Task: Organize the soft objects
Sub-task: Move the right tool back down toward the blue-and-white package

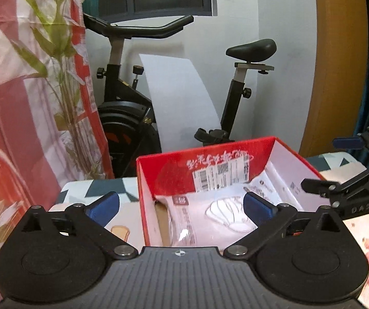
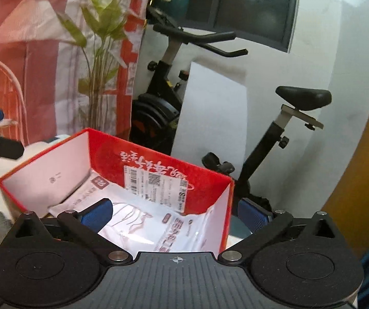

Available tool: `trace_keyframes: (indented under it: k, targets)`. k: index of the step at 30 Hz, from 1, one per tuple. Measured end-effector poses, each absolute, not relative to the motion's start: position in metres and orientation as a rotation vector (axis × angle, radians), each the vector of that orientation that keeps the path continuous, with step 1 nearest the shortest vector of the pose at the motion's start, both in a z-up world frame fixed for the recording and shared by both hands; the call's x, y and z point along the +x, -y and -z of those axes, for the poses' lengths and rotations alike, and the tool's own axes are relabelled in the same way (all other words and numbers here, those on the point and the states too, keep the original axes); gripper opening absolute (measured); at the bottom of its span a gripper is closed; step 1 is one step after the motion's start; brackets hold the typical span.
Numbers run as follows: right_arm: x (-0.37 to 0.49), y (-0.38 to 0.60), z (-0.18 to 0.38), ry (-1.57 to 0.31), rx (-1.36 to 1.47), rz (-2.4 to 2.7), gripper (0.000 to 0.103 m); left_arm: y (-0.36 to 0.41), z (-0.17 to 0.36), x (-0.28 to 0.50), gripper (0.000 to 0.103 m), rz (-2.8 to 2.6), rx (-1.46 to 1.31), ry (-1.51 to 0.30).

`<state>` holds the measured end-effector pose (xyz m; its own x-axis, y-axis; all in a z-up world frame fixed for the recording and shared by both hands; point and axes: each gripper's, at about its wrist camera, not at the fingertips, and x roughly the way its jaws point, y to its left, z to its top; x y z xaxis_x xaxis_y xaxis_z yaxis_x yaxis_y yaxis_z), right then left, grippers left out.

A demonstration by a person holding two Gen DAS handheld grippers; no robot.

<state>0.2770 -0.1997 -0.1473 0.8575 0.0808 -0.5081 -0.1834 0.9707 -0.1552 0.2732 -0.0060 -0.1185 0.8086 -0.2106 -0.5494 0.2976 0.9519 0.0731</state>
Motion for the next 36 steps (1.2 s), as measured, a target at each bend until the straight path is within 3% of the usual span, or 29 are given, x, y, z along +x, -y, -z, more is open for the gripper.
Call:
trace_keyframes:
  k: [20, 36]
  targets:
    - [0.173, 0.202, 0.199, -0.548, 0.066, -0.134, 0.103, -0.009, 0.179, 0.192, 0.103, 0.186, 0.094, -0.666]
    - [0.133, 0.190, 0.261, -0.639, 0.111, -0.097, 0.103, -0.012, 0.219, 0.170, 0.103, 0.180, 0.060, -0.771]
